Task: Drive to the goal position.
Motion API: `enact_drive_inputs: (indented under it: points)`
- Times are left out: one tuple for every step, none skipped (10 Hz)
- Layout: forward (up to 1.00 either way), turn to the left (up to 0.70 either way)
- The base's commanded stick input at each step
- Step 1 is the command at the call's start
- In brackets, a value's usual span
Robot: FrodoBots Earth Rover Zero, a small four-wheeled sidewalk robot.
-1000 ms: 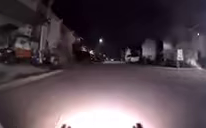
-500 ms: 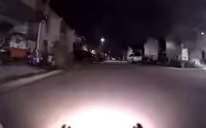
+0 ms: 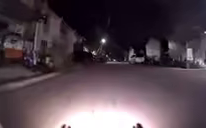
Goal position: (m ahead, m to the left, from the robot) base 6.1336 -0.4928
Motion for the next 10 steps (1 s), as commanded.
enact_drive_inputs:
  points:
    - [0.85,0.0]
    - [0.85,0.0]
    - [0.85,0.0]
    - [0.85,0.0]
    - [0.85,0.0]
    - [0.85,0.0]
    - [0.85,0.0]
    - [0.85,0.0]
    - [0.85,0.0]
    - [0.85,0.0]
